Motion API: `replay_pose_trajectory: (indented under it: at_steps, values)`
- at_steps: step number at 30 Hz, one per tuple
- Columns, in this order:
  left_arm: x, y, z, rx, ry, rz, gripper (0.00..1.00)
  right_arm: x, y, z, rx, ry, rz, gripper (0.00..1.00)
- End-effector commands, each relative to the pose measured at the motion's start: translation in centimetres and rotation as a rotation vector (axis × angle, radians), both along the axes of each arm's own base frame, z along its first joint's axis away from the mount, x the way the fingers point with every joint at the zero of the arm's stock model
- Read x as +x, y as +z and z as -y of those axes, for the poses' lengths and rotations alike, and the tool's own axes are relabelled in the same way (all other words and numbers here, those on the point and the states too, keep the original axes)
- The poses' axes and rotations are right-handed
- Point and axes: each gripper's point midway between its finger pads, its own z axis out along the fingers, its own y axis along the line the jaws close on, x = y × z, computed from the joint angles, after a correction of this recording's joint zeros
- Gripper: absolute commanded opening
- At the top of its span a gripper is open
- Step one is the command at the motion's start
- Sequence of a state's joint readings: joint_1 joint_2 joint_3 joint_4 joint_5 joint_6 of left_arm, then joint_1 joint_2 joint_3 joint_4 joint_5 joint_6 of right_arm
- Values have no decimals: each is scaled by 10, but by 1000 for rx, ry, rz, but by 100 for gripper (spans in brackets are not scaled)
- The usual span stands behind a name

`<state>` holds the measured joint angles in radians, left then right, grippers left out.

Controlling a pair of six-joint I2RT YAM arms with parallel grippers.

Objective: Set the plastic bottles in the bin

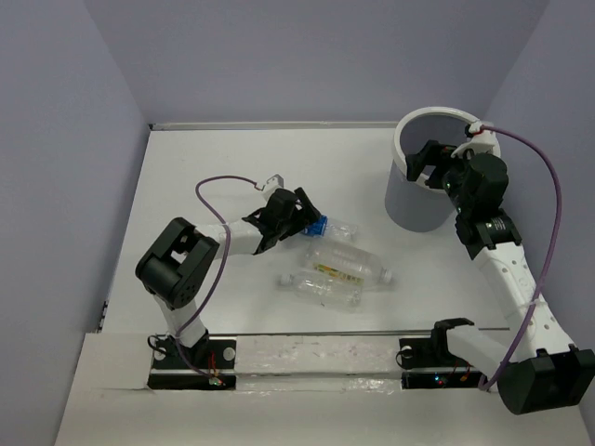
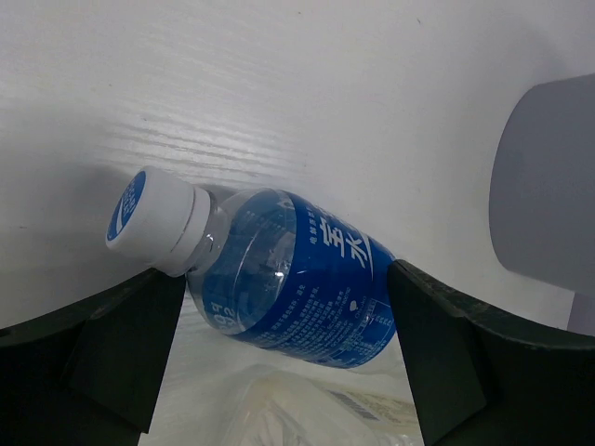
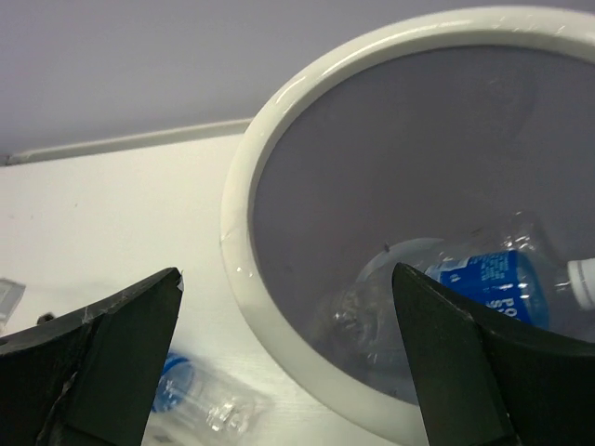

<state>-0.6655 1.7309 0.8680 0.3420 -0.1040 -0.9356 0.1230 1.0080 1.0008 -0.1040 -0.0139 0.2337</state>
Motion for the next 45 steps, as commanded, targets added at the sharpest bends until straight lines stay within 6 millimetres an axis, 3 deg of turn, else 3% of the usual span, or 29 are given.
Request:
replay_pose_trajectory:
  at_steps: [1,8,11,14,20,26,32,36,41,45]
  values:
    - [23,15,6,-38,55,55,99,-11,12,-25,8,118,71,100]
    - [36,16,5,-42,108,79,83,-42,22,-89,-4,383,123,100]
    - [42,18,2,-48,133,92,78,-49,18,-106,-12,444,108,98]
    - [49,18,0,-57,152,103,70,-56,4,-127,-6,548,74,97]
    - [65,29,-3,-92,200,147,56,-62,-41,-160,-14,705,-43,95]
    - [87,64,2,-164,210,232,51,-58,-72,-173,-43,752,-125,95]
    - [90,114,-5,-173,203,350,49,-49,-86,-177,-80,771,-187,99]
    - [81,144,-14,-168,196,419,48,-36,-90,-180,-129,763,-218,100]
    - [64,159,-24,-169,172,455,41,-21,-83,-186,-214,793,-206,100]
    - [48,174,-30,-175,133,492,38,-6,-95,-189,-305,778,-246,100]
